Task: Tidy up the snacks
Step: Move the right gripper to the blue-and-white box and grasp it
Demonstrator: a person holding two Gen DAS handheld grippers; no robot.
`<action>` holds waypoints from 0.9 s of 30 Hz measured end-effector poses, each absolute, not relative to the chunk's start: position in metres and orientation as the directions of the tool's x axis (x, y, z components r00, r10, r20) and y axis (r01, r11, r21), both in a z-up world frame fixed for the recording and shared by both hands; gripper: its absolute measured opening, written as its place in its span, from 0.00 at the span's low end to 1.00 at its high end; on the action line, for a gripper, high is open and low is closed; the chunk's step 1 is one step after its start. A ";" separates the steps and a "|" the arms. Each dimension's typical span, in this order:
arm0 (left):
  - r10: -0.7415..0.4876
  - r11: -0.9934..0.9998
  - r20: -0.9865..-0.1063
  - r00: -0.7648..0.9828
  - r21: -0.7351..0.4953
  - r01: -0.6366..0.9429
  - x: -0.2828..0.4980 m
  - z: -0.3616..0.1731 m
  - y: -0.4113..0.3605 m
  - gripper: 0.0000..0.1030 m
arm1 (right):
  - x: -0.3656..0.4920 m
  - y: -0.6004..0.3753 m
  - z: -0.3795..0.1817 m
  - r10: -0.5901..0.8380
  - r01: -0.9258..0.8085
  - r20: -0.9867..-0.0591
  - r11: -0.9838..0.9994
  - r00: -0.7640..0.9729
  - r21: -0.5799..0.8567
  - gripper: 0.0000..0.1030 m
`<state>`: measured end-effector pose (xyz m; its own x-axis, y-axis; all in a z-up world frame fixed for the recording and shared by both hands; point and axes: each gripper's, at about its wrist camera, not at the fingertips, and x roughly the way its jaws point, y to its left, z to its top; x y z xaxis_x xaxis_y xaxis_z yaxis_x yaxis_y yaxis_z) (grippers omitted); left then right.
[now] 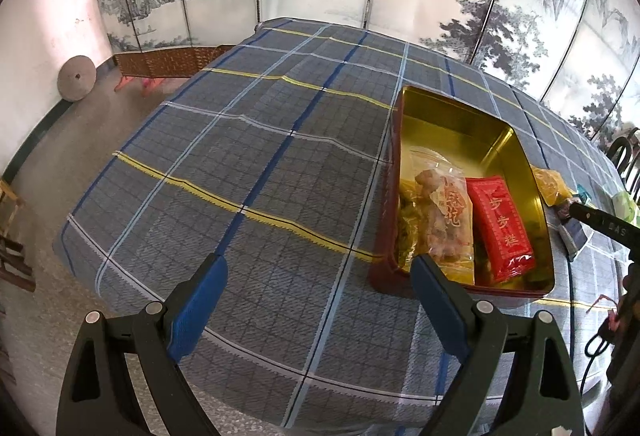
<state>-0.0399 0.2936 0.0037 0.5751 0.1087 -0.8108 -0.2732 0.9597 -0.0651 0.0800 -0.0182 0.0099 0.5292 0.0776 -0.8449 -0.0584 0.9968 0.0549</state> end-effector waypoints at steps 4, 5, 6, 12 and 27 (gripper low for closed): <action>0.104 0.960 -0.809 0.579 -0.071 -0.271 -0.040 0.004 0.293 0.89 | 0.091 -0.051 -0.007 0.010 0.094 -0.883 0.994 0.470 0.062 0.59; 0.103 0.960 -0.809 0.579 -0.071 -0.271 -0.040 0.004 0.293 0.89 | 0.094 -0.058 -0.012 -0.002 0.136 -0.891 0.989 0.453 0.067 0.59; 0.105 0.960 -0.808 0.580 -0.070 -0.271 -0.040 0.004 0.294 0.89 | 0.094 -0.063 -0.014 -0.007 0.157 -0.895 0.985 0.447 0.070 0.59; 0.114 0.957 -0.814 0.569 -0.064 -0.283 -0.040 0.003 0.294 0.89 | 0.108 -0.081 -0.028 -0.008 0.253 -0.915 0.962 0.402 0.103 0.60; 0.113 0.963 -0.821 0.560 -0.049 -0.266 -0.036 0.001 0.285 0.89 | 0.119 -0.087 -0.043 -0.085 0.253 -0.910 0.967 0.405 0.023 0.70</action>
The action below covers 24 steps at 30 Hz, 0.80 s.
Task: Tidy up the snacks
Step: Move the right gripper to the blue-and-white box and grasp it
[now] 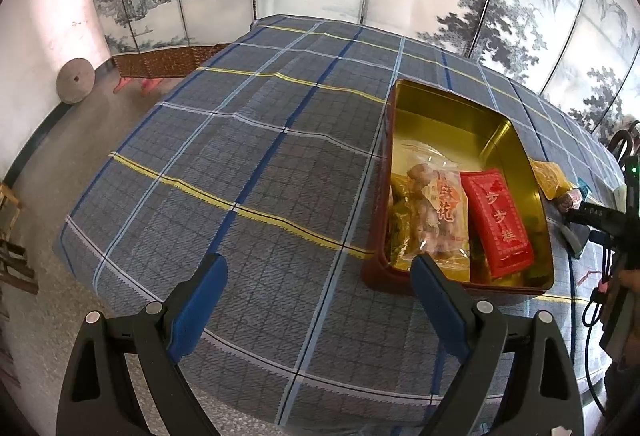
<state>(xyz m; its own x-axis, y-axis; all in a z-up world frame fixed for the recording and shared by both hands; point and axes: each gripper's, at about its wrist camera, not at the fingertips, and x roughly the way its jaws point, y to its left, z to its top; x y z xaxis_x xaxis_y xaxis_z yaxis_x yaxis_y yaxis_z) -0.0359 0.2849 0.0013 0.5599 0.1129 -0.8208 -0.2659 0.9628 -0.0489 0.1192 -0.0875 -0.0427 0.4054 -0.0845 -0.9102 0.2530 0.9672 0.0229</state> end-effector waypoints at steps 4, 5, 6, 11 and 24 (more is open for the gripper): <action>0.109 0.965 -0.820 0.563 -0.048 -0.256 -0.034 0.003 0.281 0.89 | 0.114 -0.092 -0.048 -0.109 0.223 -0.913 0.975 0.392 -0.021 0.70; 0.108 0.966 -0.819 0.563 -0.047 -0.254 -0.034 0.003 0.280 0.89 | 0.113 -0.093 -0.048 -0.117 0.216 -0.910 0.976 0.398 -0.031 0.70; 0.107 0.967 -0.819 0.563 -0.047 -0.252 -0.033 0.003 0.279 0.89 | 0.112 -0.094 -0.048 -0.117 0.204 -0.907 0.978 0.404 -0.036 0.70; 0.108 0.969 -0.818 0.566 -0.040 -0.242 -0.032 0.005 0.273 0.89 | 0.109 -0.101 -0.048 -0.097 0.157 -0.894 0.987 0.437 -0.030 0.70; 0.090 0.985 -0.807 0.584 -0.015 -0.172 -0.019 0.017 0.237 0.89 | 0.099 -0.109 -0.049 -0.022 0.028 -0.857 1.000 0.514 -0.009 0.58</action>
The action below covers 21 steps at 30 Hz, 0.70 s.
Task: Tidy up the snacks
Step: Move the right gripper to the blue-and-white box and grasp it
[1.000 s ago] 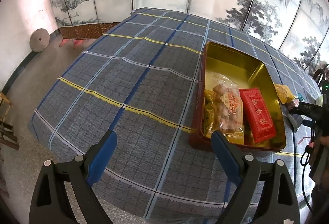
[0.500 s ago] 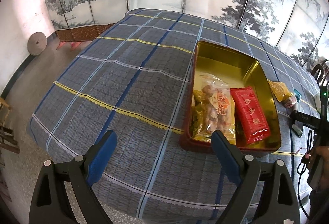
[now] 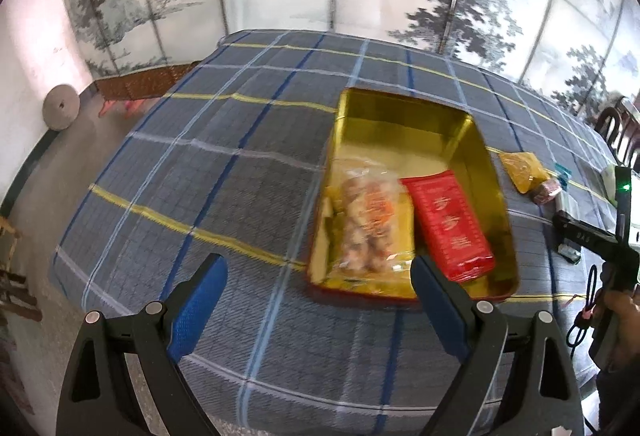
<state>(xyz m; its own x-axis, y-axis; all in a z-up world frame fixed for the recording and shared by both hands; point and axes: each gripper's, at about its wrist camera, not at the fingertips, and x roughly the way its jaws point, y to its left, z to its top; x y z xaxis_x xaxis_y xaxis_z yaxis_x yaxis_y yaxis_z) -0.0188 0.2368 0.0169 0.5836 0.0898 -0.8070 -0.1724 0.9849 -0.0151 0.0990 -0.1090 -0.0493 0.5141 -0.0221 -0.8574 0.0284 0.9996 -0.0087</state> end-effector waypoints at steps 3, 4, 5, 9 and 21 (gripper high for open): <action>0.073 0.991 -0.804 0.591 -0.009 -0.134 -0.012 0.020 0.220 0.89 | 0.093 -0.114 -0.049 0.005 -0.021 -0.852 1.000 0.523 -0.007 0.56; 0.065 0.993 -0.803 0.593 -0.007 -0.119 -0.009 0.020 0.213 0.89 | 0.091 -0.116 -0.049 0.016 -0.044 -0.849 0.999 0.528 -0.008 0.56; 0.057 0.995 -0.803 0.594 -0.004 -0.100 -0.006 0.020 0.205 0.89 | 0.089 -0.118 -0.049 0.023 -0.069 -0.845 0.997 0.535 -0.016 0.56; 0.034 0.999 -0.803 0.595 0.014 -0.037 0.006 0.019 0.173 0.89 | 0.082 -0.128 -0.049 0.037 -0.141 -0.836 0.989 0.548 -0.049 0.55; -0.068 0.987 -0.794 0.604 0.033 0.156 0.036 0.015 0.078 0.89 | 0.101 -0.187 -0.050 0.052 -0.148 -0.822 0.988 0.567 -0.040 0.54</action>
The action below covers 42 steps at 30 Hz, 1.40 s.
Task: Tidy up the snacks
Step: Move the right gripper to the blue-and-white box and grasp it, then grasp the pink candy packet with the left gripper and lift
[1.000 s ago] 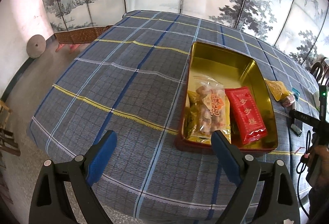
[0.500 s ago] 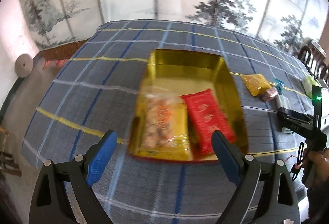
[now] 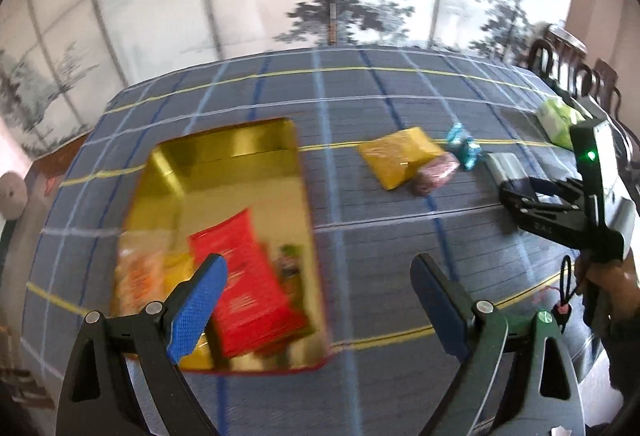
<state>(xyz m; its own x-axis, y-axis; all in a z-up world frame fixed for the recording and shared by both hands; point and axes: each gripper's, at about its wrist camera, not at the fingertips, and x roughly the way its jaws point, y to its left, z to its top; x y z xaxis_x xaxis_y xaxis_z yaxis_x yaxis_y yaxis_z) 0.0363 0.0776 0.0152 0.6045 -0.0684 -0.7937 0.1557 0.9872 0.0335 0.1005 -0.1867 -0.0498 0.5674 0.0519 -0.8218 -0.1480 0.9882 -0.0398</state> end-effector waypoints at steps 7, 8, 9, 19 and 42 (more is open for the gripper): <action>-0.112 0.970 -0.801 0.589 0.040 0.238 0.062 0.007 0.040 0.89 | 0.117 -0.220 -0.052 0.082 -0.165 -0.813 0.986 0.577 -0.018 0.54; -0.113 0.968 -0.800 0.589 0.045 0.247 0.065 0.006 0.035 0.89 | 0.118 -0.224 -0.052 0.083 -0.162 -0.811 0.987 0.579 -0.015 0.54; -0.110 0.967 -0.800 0.590 0.052 0.251 0.067 0.005 0.031 0.89 | 0.119 -0.227 -0.053 0.082 -0.159 -0.808 0.987 0.583 -0.015 0.54; -0.142 0.940 -0.818 0.557 0.065 0.336 0.093 -0.014 0.000 0.89 | 0.122 -0.235 -0.055 0.112 -0.203 -0.798 0.979 0.593 -0.013 0.54; -0.225 0.902 -0.865 0.448 -0.011 0.431 0.144 -0.039 -0.037 0.55 | 0.113 -0.243 -0.056 0.102 -0.173 -0.784 0.985 0.613 -0.007 0.54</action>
